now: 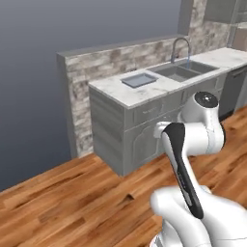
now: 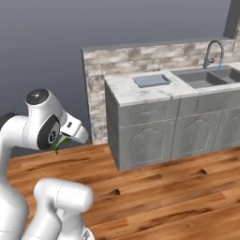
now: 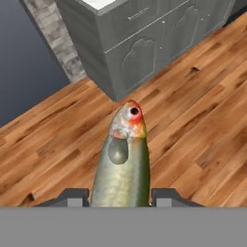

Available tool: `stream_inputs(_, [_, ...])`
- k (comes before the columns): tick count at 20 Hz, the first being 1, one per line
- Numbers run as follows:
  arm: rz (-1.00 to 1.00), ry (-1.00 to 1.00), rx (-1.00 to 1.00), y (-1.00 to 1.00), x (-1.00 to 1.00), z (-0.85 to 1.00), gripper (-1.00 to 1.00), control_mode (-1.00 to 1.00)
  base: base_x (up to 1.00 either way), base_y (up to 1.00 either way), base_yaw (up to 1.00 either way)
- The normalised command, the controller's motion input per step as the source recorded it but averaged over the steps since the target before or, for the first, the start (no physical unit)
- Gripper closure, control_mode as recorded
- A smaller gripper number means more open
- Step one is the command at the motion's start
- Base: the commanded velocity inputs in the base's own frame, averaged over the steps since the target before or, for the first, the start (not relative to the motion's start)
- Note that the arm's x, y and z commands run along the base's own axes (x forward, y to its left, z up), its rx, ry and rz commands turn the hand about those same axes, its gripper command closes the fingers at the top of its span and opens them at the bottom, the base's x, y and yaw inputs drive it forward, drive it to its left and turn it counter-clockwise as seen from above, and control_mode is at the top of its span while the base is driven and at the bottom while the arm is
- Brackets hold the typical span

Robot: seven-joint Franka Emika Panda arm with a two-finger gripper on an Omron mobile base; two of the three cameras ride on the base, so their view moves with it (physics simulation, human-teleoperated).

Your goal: Take the fish out of the fridge, briefly rinse it in the sink, and place it on the tray next to the sink.

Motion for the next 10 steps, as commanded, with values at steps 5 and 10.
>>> stream_inputs(5, [0.0, 0.0, 0.0, 0.0, 0.0, 0.0, 1.0, 1.0, 1.0, -0.96, -0.08])
stream_inputs(10, [0.0, 0.0, 0.0, 0.0, 0.0, 0.0, 1.0, 1.0, 1.0, -1.0, -0.01])
